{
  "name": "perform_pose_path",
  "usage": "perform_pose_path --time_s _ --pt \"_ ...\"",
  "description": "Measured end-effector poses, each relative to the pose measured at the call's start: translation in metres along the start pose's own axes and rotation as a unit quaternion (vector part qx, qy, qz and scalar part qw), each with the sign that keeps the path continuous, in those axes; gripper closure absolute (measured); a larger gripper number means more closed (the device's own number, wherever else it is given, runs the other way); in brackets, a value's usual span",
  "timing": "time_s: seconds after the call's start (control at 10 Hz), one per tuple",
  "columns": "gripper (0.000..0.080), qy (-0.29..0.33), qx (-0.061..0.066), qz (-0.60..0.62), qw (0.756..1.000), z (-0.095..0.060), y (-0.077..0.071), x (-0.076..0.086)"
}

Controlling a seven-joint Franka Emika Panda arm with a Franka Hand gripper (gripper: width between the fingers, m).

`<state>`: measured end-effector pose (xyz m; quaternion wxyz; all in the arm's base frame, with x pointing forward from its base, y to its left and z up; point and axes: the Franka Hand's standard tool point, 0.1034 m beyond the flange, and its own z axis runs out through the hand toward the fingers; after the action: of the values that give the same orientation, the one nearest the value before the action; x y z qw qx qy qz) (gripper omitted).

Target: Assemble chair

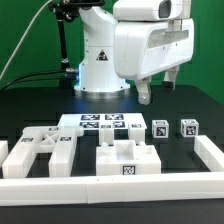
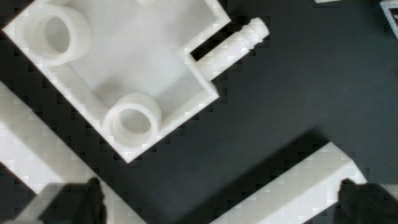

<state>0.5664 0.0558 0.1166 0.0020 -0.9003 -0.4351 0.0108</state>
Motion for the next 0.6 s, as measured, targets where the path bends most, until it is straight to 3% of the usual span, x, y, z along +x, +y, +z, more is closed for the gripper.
perform_pose_path --time_s 0.6 --pt "0.0150 0.000 0.002 0.013 1.000 0.0007 0.0012 -0.0025"
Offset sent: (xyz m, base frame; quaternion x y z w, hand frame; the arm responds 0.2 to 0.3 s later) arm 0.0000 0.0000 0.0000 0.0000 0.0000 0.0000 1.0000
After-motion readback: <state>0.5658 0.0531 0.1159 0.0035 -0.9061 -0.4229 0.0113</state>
